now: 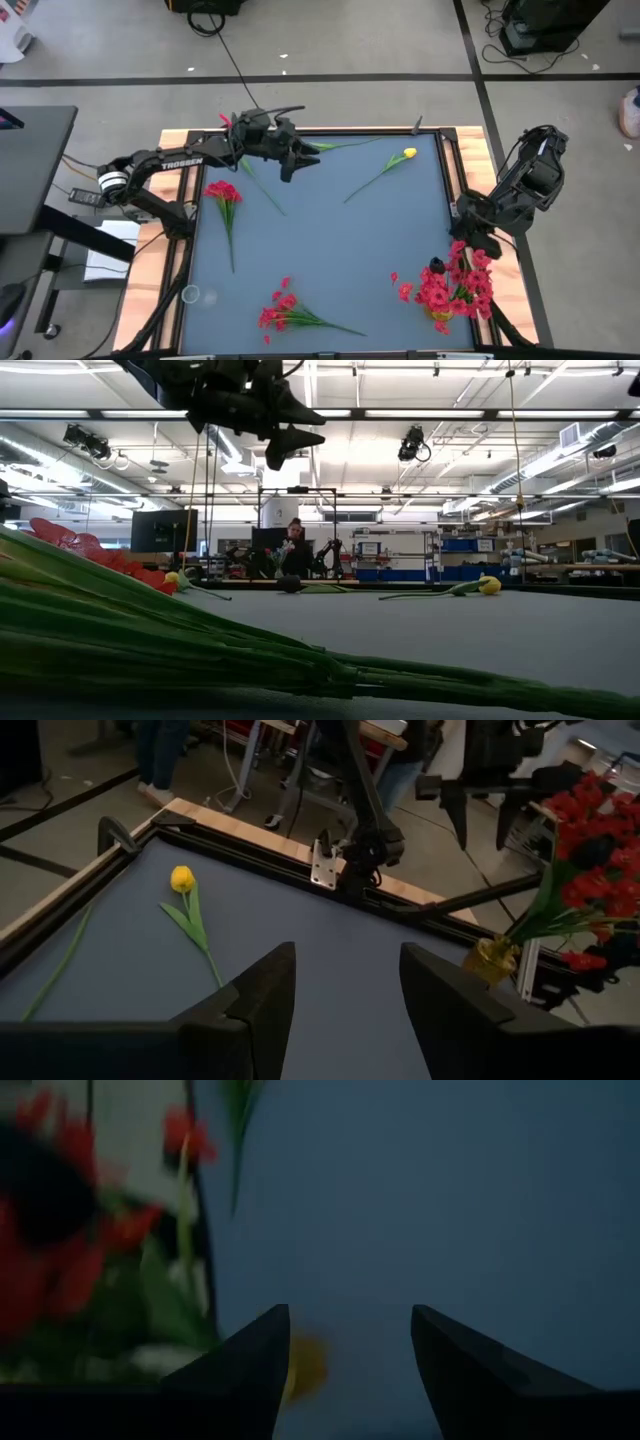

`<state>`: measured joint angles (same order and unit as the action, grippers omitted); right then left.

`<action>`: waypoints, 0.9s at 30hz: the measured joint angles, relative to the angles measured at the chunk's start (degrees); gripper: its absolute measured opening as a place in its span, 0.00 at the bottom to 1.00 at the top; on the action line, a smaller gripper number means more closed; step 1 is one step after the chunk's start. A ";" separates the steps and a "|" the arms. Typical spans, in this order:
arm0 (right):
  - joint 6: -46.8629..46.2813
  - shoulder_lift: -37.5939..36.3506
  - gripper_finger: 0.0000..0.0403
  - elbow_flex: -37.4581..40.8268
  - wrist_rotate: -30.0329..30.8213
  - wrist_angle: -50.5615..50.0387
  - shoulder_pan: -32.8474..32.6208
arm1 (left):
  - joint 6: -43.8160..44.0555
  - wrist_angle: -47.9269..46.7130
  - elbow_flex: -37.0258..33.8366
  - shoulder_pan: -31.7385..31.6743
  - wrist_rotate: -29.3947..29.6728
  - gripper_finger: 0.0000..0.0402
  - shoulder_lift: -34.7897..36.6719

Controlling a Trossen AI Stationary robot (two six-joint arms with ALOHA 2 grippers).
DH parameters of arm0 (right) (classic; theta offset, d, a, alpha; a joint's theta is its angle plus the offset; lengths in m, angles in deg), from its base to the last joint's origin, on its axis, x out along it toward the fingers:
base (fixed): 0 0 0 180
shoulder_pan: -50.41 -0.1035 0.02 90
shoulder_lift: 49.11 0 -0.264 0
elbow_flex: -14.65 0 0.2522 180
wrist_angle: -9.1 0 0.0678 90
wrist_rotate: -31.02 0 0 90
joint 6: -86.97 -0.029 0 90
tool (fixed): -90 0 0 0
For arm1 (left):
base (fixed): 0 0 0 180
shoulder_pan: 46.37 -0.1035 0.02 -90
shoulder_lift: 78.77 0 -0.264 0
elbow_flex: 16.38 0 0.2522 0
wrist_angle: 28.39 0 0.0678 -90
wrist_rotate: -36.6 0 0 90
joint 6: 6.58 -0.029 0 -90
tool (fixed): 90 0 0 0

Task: Sort flowers into vase by color
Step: Put the black flower into the yellow vase

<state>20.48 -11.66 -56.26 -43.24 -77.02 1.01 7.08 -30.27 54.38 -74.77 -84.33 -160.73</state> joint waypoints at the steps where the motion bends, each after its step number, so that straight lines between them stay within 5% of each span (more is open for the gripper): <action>1: -0.86 0.02 0.54 0.00 2.33 0.04 0.16 | -0.37 -0.06 0.00 -0.65 -0.63 0.46 0.00; 13: -1.00 0.82 0.54 0.00 29.09 9.42 7.71 | -2.96 0.07 0.00 -6.61 -7.44 0.46 0.00; 21: 6.37 7.14 0.54 0.00 33.73 22.63 20.56 | -4.30 0.00 0.00 -8.45 -7.69 0.46 0.00; 27: 10.00 12.44 0.54 0.00 30.67 36.00 32.29 | -4.28 -0.02 0.00 -8.40 -7.63 0.46 0.00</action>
<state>30.47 0.78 -56.26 -12.57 -41.02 33.30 2.81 -30.29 54.38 -83.17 -91.96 -160.73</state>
